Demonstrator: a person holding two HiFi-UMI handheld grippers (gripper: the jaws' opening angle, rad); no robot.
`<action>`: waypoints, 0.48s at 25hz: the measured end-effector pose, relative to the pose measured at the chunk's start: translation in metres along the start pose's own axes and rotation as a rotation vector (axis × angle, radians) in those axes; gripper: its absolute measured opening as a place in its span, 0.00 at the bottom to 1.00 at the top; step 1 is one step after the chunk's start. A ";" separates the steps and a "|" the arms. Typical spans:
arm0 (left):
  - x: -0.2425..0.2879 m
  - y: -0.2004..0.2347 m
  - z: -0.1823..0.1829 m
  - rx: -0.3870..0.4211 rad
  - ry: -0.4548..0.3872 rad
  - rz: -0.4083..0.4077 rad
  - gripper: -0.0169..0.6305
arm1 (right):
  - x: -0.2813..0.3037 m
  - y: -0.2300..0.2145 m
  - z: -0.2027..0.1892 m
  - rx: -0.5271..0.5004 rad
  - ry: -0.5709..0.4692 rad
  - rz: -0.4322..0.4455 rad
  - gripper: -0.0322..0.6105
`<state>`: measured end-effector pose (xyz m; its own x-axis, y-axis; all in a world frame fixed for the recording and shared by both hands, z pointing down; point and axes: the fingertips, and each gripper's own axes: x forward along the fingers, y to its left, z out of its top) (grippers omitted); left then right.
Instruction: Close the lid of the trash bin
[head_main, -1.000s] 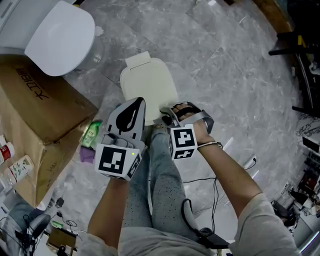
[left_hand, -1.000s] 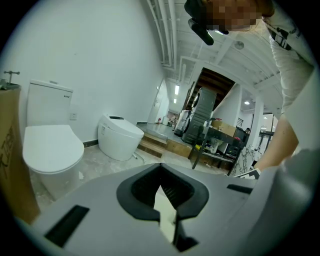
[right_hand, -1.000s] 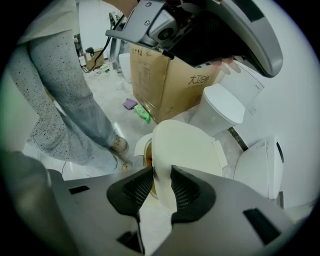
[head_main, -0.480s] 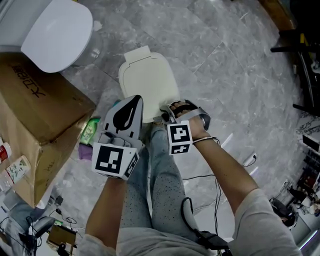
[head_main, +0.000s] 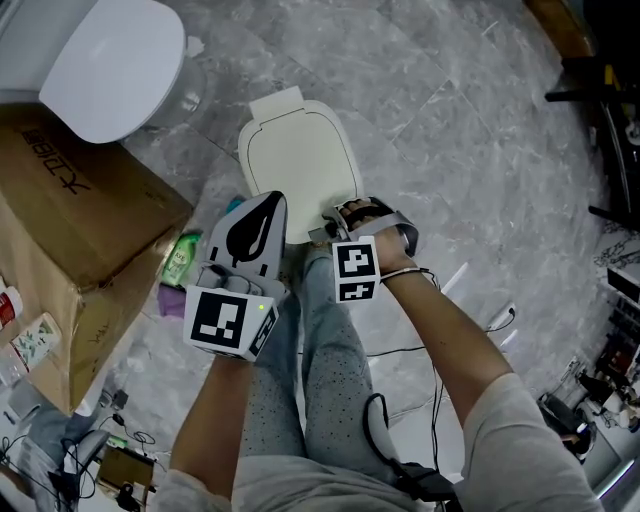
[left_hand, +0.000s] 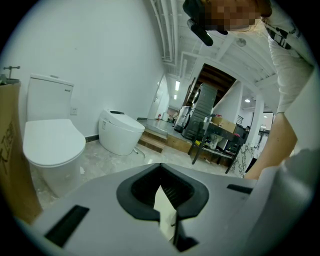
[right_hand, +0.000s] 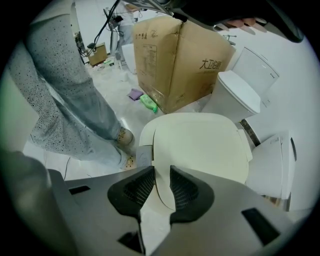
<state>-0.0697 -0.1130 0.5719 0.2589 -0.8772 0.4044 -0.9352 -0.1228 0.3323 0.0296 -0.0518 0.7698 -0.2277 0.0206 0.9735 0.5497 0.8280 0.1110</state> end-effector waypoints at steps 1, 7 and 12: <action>0.001 0.000 -0.001 -0.001 0.002 0.000 0.05 | 0.000 0.000 0.000 0.004 -0.002 0.001 0.23; 0.006 -0.006 -0.005 -0.007 0.008 -0.009 0.05 | 0.000 -0.001 0.002 0.104 -0.028 0.031 0.23; 0.011 -0.011 -0.011 -0.011 0.016 -0.016 0.05 | 0.005 -0.003 0.001 0.246 -0.033 0.069 0.23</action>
<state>-0.0536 -0.1161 0.5818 0.2778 -0.8676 0.4123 -0.9280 -0.1316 0.3485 0.0260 -0.0532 0.7738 -0.2243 0.0971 0.9697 0.3535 0.9354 -0.0118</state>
